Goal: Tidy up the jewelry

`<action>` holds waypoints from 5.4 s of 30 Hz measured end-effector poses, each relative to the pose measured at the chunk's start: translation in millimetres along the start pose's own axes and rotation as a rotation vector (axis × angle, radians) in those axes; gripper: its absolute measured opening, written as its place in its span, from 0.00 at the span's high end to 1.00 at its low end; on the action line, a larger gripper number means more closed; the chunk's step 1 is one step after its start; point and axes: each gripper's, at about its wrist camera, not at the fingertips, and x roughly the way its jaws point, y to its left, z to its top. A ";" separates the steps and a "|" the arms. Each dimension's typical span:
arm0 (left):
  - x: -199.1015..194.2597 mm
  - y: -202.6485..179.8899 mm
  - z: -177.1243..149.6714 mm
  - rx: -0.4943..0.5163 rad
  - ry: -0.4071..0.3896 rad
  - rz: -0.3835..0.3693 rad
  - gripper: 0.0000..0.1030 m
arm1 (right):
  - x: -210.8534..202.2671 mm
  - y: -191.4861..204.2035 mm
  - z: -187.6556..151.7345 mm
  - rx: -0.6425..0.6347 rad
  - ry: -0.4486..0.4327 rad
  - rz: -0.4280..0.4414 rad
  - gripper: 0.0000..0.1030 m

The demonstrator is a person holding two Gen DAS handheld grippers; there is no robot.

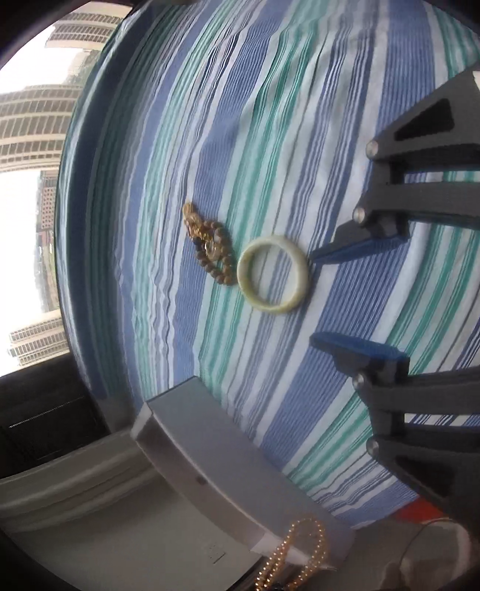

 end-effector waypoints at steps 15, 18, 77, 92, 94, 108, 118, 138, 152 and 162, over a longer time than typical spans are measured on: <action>-103.7 69.5 5.0 -0.096 -0.130 0.100 0.95 | 73.0 14.8 17.3 -0.070 0.136 -0.098 0.90; -120.0 95.1 10.4 -0.131 -0.156 0.150 0.95 | 46.8 17.0 22.8 -0.016 0.071 -0.023 0.90; 112.8 -30.2 -70.6 0.098 0.048 0.218 0.15 | -41.2 4.6 -173.4 0.099 -0.216 -0.301 0.34; 163.5 -39.4 -109.5 0.134 0.136 0.263 0.11 | -39.2 -21.5 -191.5 0.174 -0.262 -0.286 0.33; 163.9 -38.9 -110.1 0.131 0.134 0.255 0.10 | -39.1 -22.1 -192.0 0.182 -0.262 -0.278 0.33; 172.0 -48.9 -115.0 0.226 0.168 0.298 0.04 | -37.8 -16.4 -193.1 0.170 -0.250 -0.286 0.31; 150.9 -45.7 -74.5 0.183 0.211 0.226 0.04 | -79.4 -28.2 -181.6 0.183 -0.338 -0.333 0.31; 338.5 -130.6 78.3 0.345 0.224 0.198 0.05 | -77.5 -44.3 -201.0 0.228 -0.329 -0.284 0.31; 404.2 -106.3 74.0 0.336 0.273 0.267 0.03 | -73.4 -47.9 -211.5 0.243 -0.311 -0.244 0.31; 396.6 -109.4 75.7 0.384 0.262 0.219 0.37 | -72.2 -48.3 -210.3 0.235 -0.301 -0.244 0.31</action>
